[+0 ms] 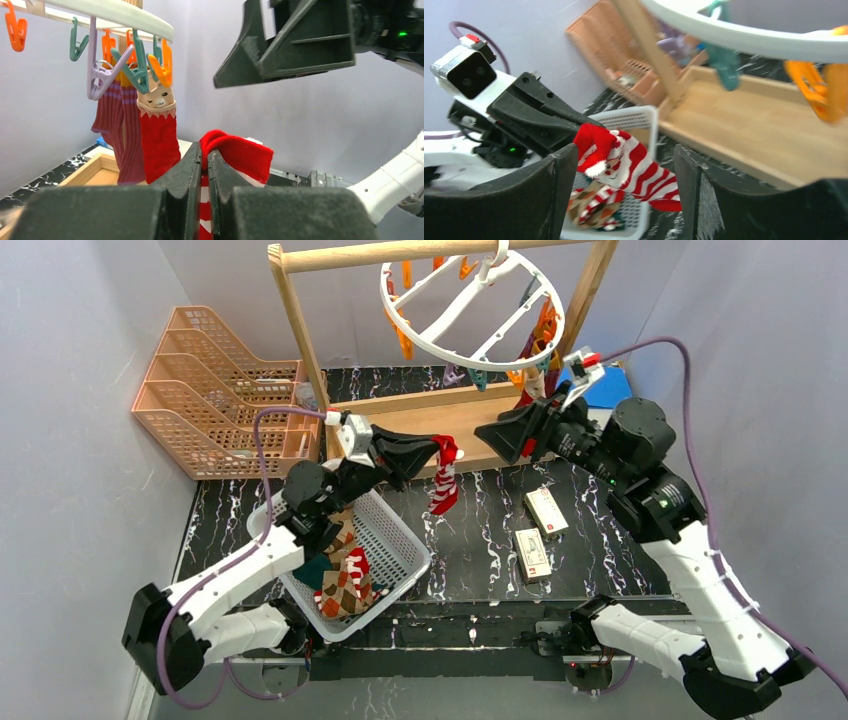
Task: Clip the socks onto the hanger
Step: Adjust the sock.
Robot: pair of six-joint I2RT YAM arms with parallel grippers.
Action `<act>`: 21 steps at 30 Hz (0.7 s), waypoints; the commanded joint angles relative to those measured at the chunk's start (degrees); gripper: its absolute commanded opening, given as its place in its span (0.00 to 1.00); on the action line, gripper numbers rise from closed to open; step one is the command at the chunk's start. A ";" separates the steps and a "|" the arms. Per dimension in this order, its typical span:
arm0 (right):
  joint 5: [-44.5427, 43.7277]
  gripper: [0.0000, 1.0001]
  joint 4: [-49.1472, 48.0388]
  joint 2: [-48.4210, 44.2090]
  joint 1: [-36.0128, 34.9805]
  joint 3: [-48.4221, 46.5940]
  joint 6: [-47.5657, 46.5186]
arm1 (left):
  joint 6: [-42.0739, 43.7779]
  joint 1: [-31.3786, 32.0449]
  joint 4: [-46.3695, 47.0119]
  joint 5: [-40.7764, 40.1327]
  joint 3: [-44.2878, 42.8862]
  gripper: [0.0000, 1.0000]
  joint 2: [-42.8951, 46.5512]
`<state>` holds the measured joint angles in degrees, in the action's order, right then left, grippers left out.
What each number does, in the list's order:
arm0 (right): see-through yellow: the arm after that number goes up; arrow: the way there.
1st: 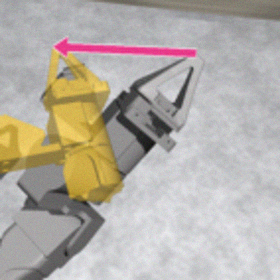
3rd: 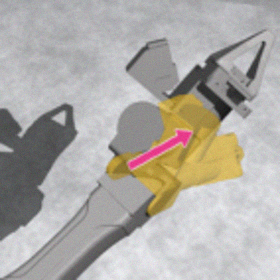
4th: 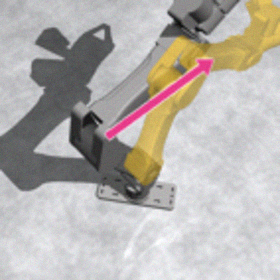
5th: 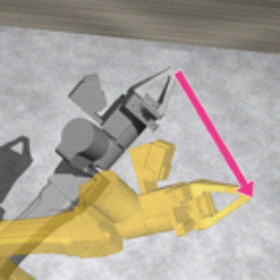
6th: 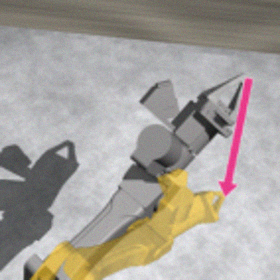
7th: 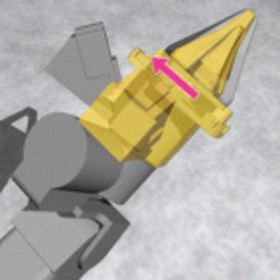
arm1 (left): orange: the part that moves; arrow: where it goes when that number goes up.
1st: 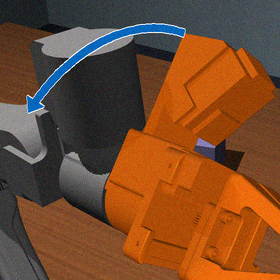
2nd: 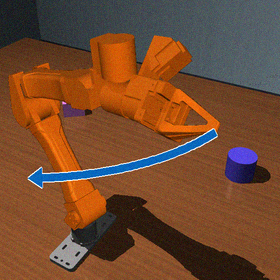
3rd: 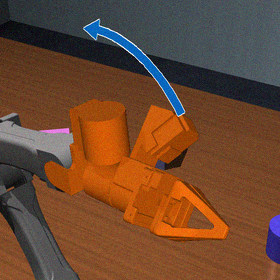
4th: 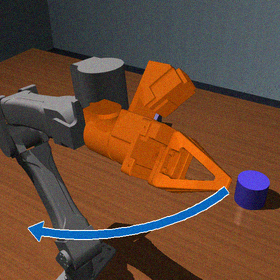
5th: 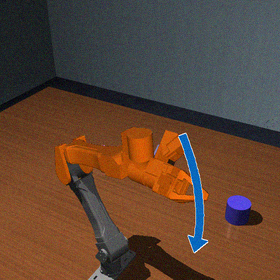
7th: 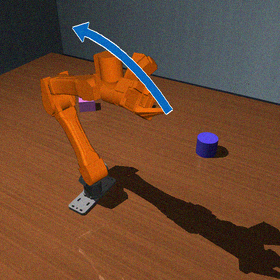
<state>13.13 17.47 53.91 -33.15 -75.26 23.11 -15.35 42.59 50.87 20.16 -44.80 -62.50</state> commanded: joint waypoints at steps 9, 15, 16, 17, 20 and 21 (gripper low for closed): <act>18.50 0.66 -10.14 6.21 -0.34 3.32 17.67 | 7.87 0.05 -8.42 1.77 -0.28 0.00 8.19; 19.38 0.66 -11.52 6.67 -0.43 3.08 19.05 | 8.75 0.06 -8.86 1.95 -1.02 0.00 7.06; 19.27 0.66 -10.69 6.87 -0.43 2.83 18.75 | 8.70 0.08 -8.86 1.90 -1.13 0.00 6.92; 19.23 0.66 -9.94 7.01 -0.45 2.58 18.34 | 8.68 0.11 -8.86 1.87 -1.28 0.00 6.86; 18.72 0.64 -7.43 7.66 -0.69 1.96 17.15 | 8.66 0.09 -8.86 1.48 -1.51 0.00 6.62; 18.60 0.63 -6.37 8.00 -0.77 1.70 16.74 | 8.65 0.10 -8.86 1.41 -1.66 0.00 6.56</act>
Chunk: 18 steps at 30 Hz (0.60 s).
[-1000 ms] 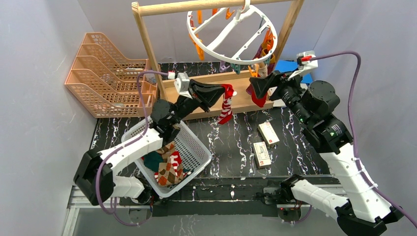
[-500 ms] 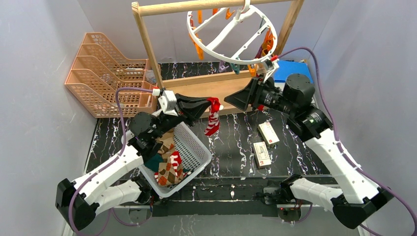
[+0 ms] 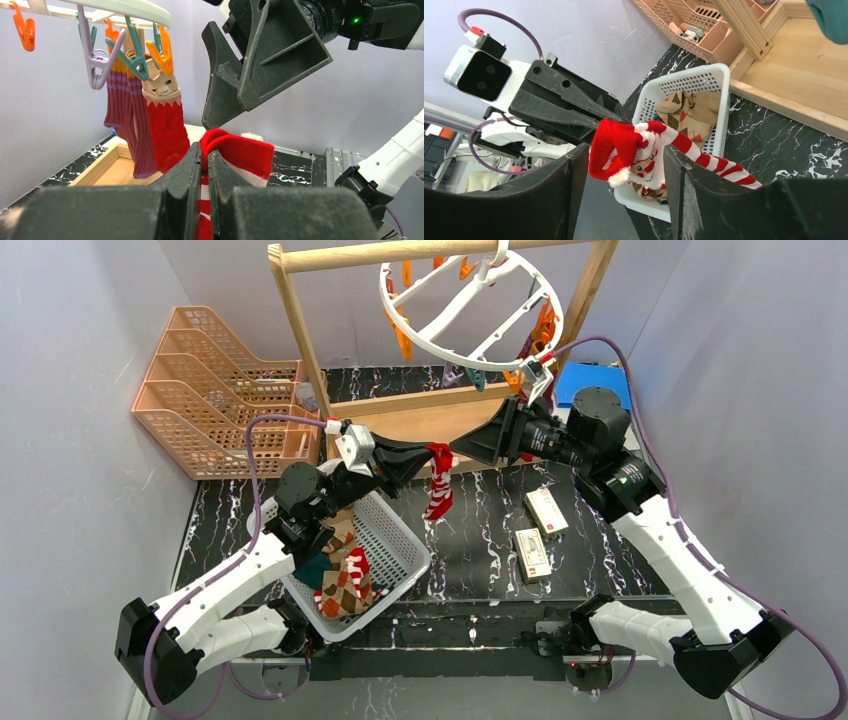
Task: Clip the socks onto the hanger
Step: Adjust the sock.
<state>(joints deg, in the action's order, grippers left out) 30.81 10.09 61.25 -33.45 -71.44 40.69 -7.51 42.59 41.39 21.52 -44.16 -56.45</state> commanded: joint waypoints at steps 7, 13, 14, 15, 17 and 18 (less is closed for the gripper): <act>0.94 0.55 4.65 2.84 -2.08 -4.16 -2.37 | 0.57 0.06 0.63 0.03 -3.09 0.00 -0.11; -1.46 0.33 6.40 3.54 -3.10 -5.34 -2.89 | 0.14 0.11 0.65 0.27 -3.17 0.00 -0.42; -1.98 0.26 6.53 3.37 -3.10 -5.64 -2.96 | 0.13 0.11 0.63 0.09 -3.06 0.00 -0.38; -2.51 0.20 6.72 3.16 -3.11 -5.88 -3.04 | 0.13 0.11 0.64 -0.11 -2.90 0.00 -0.34; -3.31 0.09 7.38 2.67 -3.09 -6.77 -3.72 | 0.13 0.10 0.63 -0.47 -2.54 0.00 -0.05; -3.89 0.03 8.38 2.67 -3.10 -7.71 -4.14 | 0.13 0.08 0.58 -0.76 -2.37 0.00 0.01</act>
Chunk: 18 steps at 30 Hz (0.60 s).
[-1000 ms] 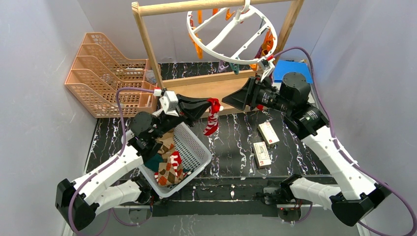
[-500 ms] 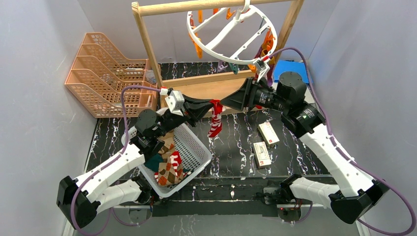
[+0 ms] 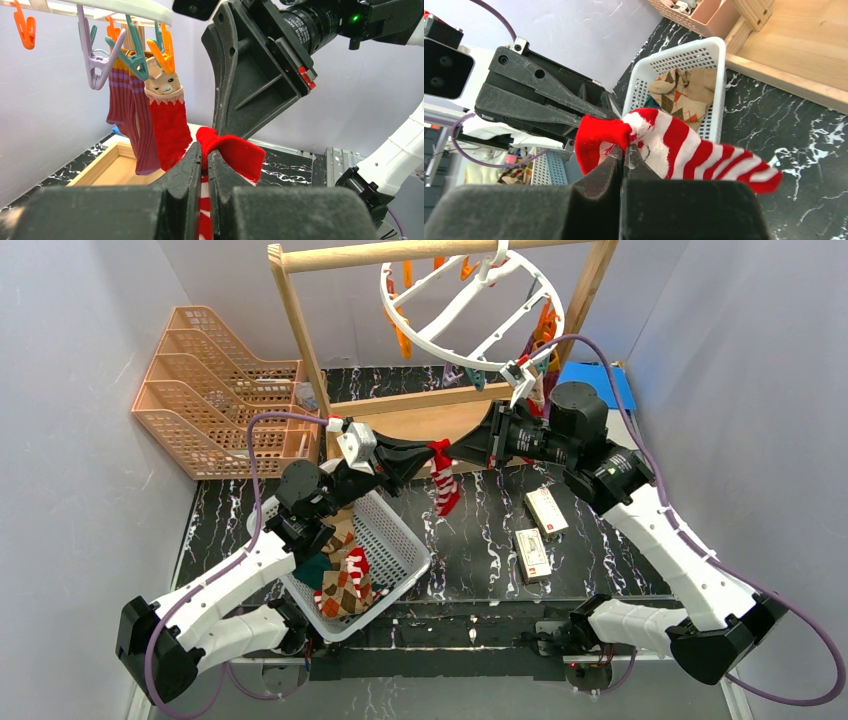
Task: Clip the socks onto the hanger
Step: Adjust the sock.
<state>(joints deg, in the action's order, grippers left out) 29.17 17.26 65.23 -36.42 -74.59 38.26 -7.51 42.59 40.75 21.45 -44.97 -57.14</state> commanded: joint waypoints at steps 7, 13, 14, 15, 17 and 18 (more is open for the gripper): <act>-8.46 0.01 13.84 1.09 -0.15 -15.38 -7.30 | 2.56 0.12 -6.55 -3.83 -2.53 0.58 1.43; -15.12 0.01 25.87 4.92 -0.16 -23.51 -8.79 | 3.71 0.05 -8.41 -3.02 -2.13 0.71 3.11; -16.17 0.01 27.25 5.41 -0.14 -24.17 -8.75 | 3.27 0.04 -7.95 -2.55 -2.44 0.68 2.98; -16.65 0.01 28.40 5.80 -0.14 -24.54 -8.67 | 2.95 0.10 -7.32 -2.07 -2.89 0.66 2.76; -17.35 0.01 29.78 6.44 -0.15 -24.79 -8.16 | 2.67 0.21 -5.56 -1.09 -3.69 0.63 1.77; -17.69 0.01 30.31 6.67 -0.14 -24.86 -7.81 | 2.97 0.38 -4.76 -0.32 -4.09 0.63 1.32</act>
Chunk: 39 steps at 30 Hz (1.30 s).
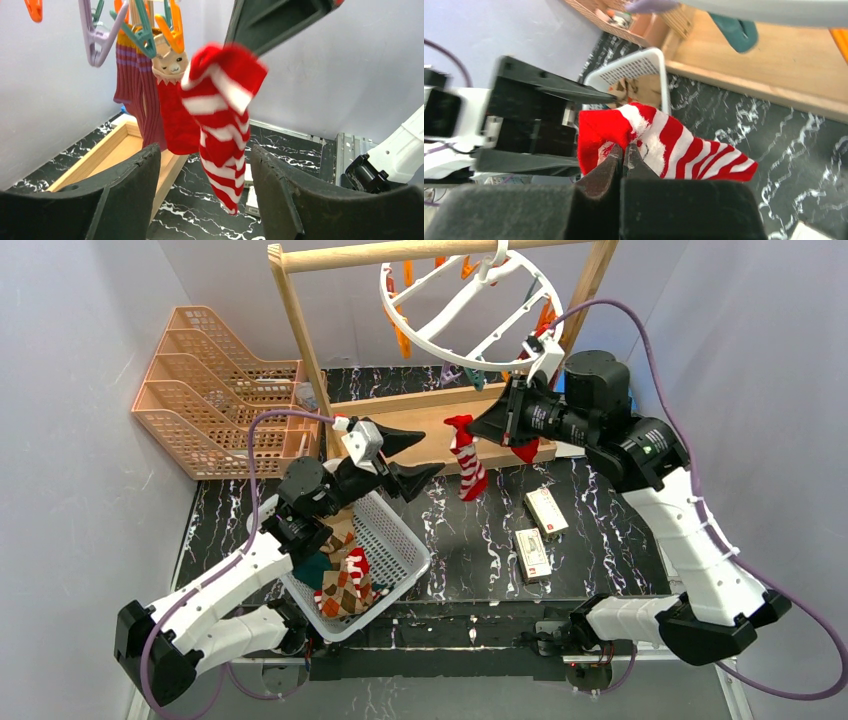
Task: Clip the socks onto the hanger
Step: Adjust the sock.
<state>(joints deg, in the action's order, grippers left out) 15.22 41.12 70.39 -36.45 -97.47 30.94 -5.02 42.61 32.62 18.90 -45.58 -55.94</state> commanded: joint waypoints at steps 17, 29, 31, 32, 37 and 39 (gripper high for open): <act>-8.10 0.01 4.33 1.76 -0.09 1.12 6.65 | 31.84 14.56 -6.32 -11.93 -9.15 0.49 -7.17; -7.72 0.01 3.27 0.76 -0.04 2.81 7.97 | 33.21 16.01 -1.07 -22.05 -8.98 0.33 -8.20; -7.70 0.01 3.26 0.65 -0.03 2.88 8.11 | 33.31 16.10 -1.07 -22.21 -8.93 0.33 -8.35; -7.67 0.01 3.19 0.62 -0.05 2.94 8.21 | 33.42 16.17 -1.11 -22.31 -8.85 0.33 -8.43; -7.68 0.01 3.17 0.46 -0.05 3.07 8.64 | 33.76 16.44 -2.12 -21.84 -8.90 0.40 -8.75; -7.61 0.01 3.04 0.49 -0.09 3.08 8.71 | 33.76 16.69 -2.42 -21.75 -8.99 0.41 -8.98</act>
<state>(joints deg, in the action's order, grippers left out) 7.62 46.50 72.47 -36.45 -94.70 38.94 28.10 58.63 29.65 -2.33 -52.56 -64.99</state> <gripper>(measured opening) 0.038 0.403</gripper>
